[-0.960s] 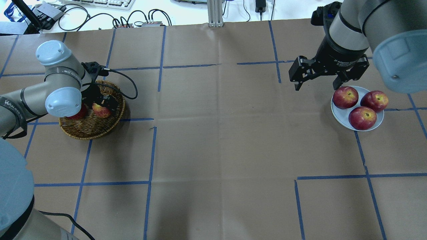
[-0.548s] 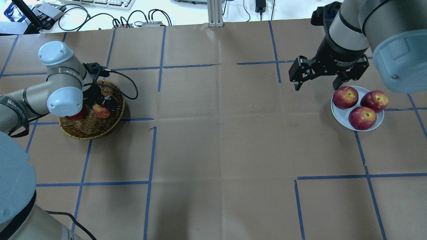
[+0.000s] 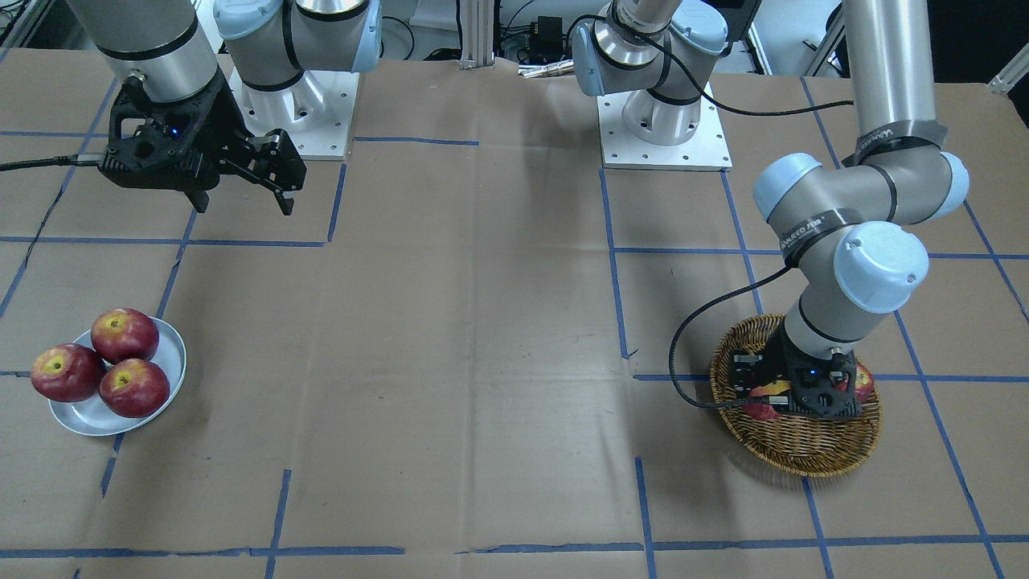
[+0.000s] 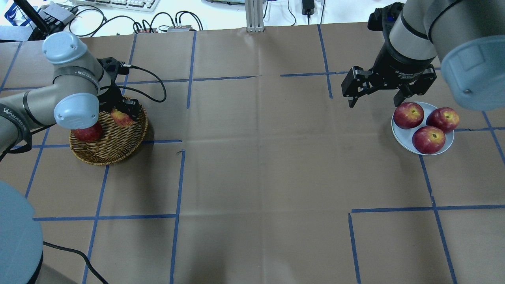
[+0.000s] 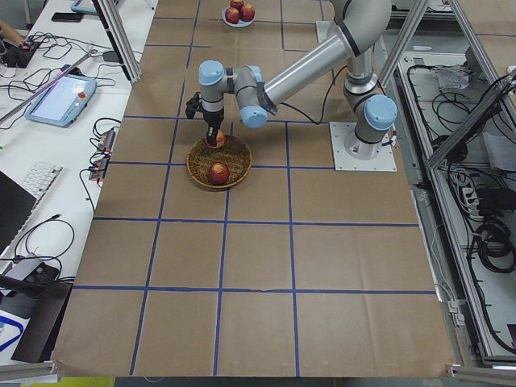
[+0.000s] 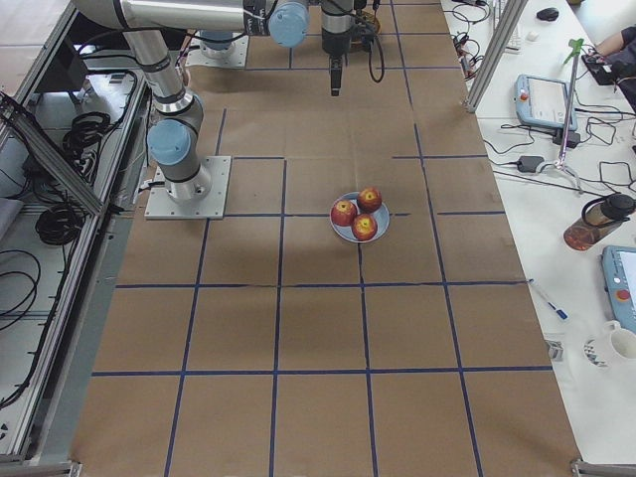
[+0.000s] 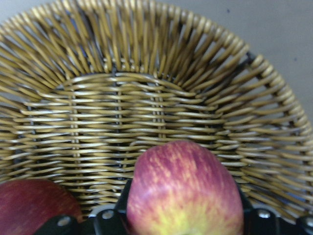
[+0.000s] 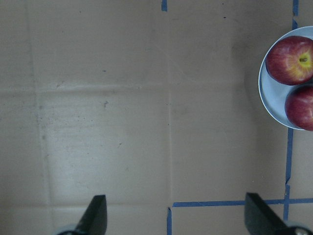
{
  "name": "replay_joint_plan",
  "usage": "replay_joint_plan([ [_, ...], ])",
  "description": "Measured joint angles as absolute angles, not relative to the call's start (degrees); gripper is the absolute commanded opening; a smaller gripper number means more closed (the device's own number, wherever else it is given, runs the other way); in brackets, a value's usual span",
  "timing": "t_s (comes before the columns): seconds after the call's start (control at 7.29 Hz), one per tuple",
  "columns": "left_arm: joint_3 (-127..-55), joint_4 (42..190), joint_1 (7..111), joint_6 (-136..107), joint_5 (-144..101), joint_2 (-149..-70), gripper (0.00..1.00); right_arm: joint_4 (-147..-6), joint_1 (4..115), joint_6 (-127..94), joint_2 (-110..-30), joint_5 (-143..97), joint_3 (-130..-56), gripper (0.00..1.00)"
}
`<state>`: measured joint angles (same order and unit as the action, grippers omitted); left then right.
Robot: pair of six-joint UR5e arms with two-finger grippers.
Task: Transfer apple from basket to plate
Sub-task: 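Lift the apple with the left gripper and carry it to the table center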
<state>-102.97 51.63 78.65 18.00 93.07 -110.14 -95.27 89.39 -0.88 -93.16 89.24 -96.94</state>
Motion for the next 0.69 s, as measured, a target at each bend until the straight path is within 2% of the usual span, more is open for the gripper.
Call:
replay_joint_plan([
  [0.27, -102.3, 53.5, 88.9, 4.5, 93.0, -107.7, 0.6, -95.3, 89.4, -0.9, -93.2, 89.2, -96.9, 1.0],
  [0.69, -100.1, 53.3, 105.1, -15.7, 92.9, -110.7, 0.61, -95.3, 89.4, -0.9, -93.2, 89.2, -96.9, 1.0],
])
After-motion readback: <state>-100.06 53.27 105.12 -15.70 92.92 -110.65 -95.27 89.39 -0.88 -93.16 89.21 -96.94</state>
